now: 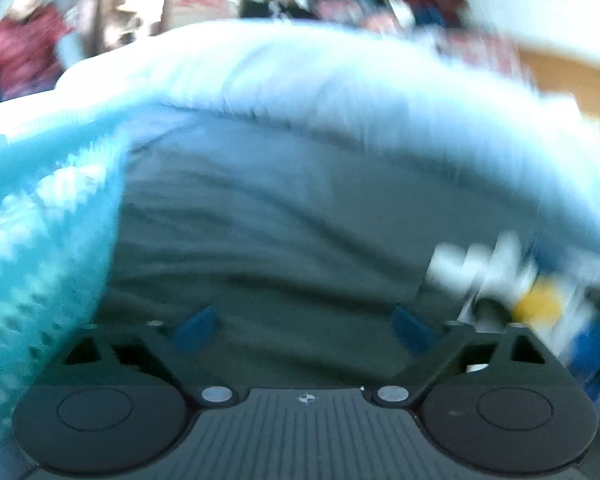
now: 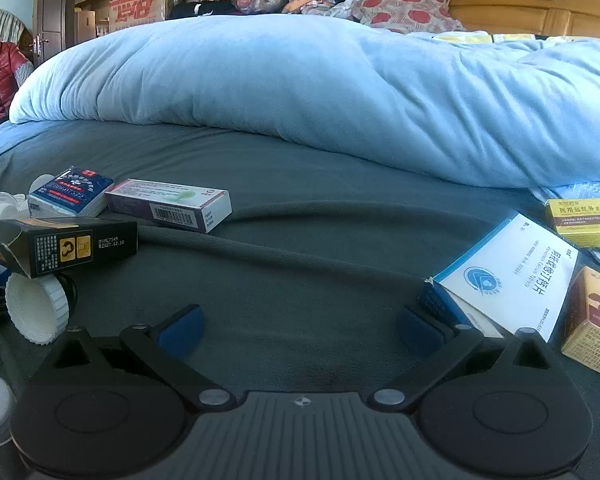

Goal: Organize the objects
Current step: 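Grasp the purple barcode box with the left tool while the right tool grasps a white cap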

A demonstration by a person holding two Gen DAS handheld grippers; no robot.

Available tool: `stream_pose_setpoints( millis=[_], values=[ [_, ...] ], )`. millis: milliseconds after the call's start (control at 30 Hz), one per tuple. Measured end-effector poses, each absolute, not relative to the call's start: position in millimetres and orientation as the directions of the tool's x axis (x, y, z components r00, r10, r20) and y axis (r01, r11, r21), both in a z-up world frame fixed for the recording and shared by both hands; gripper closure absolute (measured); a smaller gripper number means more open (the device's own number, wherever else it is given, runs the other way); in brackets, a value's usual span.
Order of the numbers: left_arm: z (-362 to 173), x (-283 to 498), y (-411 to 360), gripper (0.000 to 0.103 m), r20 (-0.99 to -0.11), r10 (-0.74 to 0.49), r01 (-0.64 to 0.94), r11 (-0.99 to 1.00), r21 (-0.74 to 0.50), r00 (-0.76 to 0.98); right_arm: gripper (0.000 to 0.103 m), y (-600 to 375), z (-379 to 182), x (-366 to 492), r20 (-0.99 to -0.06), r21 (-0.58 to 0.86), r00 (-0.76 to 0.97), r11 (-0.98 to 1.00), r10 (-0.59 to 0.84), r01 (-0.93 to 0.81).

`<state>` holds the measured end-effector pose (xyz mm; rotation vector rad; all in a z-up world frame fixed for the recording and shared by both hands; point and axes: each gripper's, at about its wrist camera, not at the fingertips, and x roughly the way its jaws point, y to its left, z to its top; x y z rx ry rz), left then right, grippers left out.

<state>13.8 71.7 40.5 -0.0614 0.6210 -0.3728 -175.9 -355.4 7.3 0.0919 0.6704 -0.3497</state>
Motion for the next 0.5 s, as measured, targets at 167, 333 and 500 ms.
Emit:
stream_pose_setpoints(
  millis=[167, 333, 500],
  values=[
    [107, -42, 65, 0.018, -0.385, -0.472, 0.429, 0.882, -0.197, 0.793, 0.0, -356, 7, -176, -0.623, -0.028, 0.727, 0.938, -0.287, 0.346],
    [104, -114, 52, 0.011, -0.363, -0.534, 0.556, 0.83, -0.05, 0.764, 0.0, -356, 8, -177, -0.623, -0.028, 0.728, 0.938, -0.287, 0.346],
    [66, -124, 58, 0.02, -0.544, -0.444, 0.518, 0.855, -0.019, 0.712, 0.0, -356, 8, -177, -0.623, -0.028, 0.728, 0.938, -0.287, 0.346]
  ],
)
